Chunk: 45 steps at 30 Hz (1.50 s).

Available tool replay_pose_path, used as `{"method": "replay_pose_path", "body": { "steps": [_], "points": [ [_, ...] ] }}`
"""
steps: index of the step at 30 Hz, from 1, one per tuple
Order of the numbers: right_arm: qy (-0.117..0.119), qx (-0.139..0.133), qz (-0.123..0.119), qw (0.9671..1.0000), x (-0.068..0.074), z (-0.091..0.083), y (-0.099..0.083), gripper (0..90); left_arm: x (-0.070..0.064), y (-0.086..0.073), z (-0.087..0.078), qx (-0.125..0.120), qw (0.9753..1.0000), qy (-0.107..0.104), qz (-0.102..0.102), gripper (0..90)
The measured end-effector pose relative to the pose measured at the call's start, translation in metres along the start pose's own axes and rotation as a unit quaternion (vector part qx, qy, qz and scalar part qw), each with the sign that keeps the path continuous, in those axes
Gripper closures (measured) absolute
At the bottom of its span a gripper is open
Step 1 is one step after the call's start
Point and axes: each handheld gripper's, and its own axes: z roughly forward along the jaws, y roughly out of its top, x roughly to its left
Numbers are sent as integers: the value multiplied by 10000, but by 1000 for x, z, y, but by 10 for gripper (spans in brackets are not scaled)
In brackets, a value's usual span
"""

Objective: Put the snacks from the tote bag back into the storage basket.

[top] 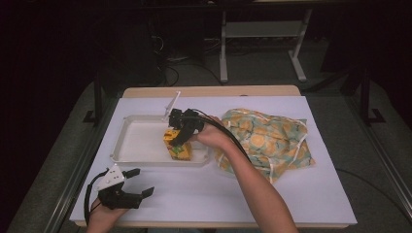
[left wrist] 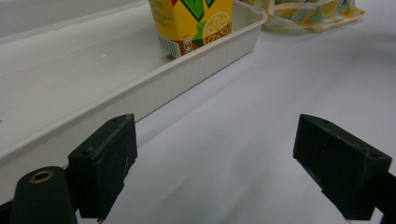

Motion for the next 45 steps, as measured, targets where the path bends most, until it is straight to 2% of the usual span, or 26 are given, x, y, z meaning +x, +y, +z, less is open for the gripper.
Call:
{"method": "replay_pose_path", "body": {
  "steps": [10,27,35,45],
  "points": [
    [13,67,-21,10000,-1,8,-1,492,1,0,-1,24,10000,-4,47,133],
    [95,69,8,9999,-3,5,-9,489,0,0,0,5,10000,9,8,133],
    [81,104,-129,9998,-2,5,-11,488,0,0,0,18,10000,2,38,133],
    [83,103,-162,9998,0,5,-12,486,0,0,0,20,10000,-13,39,133]
  ]
}}
